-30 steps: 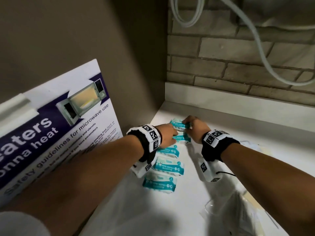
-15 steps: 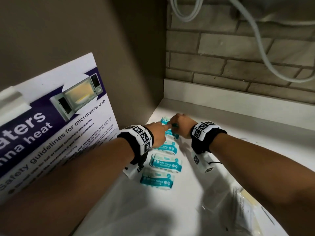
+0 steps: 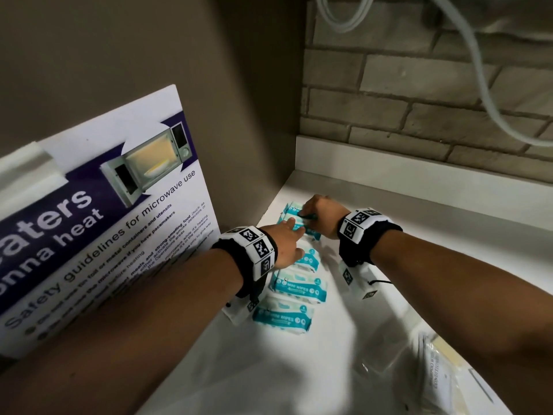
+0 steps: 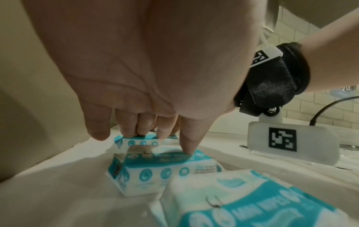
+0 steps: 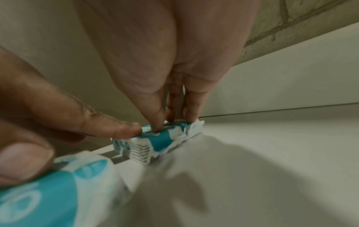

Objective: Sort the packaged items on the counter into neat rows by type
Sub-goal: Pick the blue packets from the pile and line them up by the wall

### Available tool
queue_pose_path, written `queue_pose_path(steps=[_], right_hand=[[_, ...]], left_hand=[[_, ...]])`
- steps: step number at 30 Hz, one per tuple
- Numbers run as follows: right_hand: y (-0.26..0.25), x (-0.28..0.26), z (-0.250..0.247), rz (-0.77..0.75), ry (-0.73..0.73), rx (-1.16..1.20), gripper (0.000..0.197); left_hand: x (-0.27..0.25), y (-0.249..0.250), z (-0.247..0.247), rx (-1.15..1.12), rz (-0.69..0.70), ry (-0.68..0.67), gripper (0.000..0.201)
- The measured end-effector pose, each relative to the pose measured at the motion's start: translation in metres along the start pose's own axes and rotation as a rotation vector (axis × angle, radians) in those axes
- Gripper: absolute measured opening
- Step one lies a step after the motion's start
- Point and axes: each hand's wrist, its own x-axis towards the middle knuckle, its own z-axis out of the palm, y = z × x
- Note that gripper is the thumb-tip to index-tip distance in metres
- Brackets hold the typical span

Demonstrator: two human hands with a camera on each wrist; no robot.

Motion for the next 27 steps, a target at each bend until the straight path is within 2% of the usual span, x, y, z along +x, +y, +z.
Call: queue_pose_path(steps=[5, 11, 18, 21, 24, 27], right_hand=[[-0.001, 0.001, 0.0, 0.003, -0.014, -0.024, 0.035], [-0.005, -0.004, -0.004, 0.025, -0.048, -0.029, 0.038], [-0.018, -0.042, -0.016, -0.095, -0.021, -0.008, 0.037], [-0.027, -0.068, -0.017, -0.129, -0.101, -0.022, 0.038], [-0.035, -0.087, -0.011, -0.116, -0.184, -0.09, 0.046], [-0.039, -0.09, -0.004, -0.102, -0.208, -0.099, 0.047]], left_hand=[[-0.002, 0.0, -0.004, 0.011, 0.01, -0.016, 0.066], [-0.007, 0.0, -0.008, -0.028, 0.046, 0.038, 0.06], [-0.037, -0.001, -0.005, -0.14, 0.105, 0.232, 0.05], [-0.057, 0.0, -0.002, -0.149, 0.124, 0.293, 0.044], [-0.073, 0.01, 0.004, -0.15, 0.16, 0.271, 0.034], [-0.085, 0.023, 0.015, -0.115, 0.209, 0.177, 0.036]])
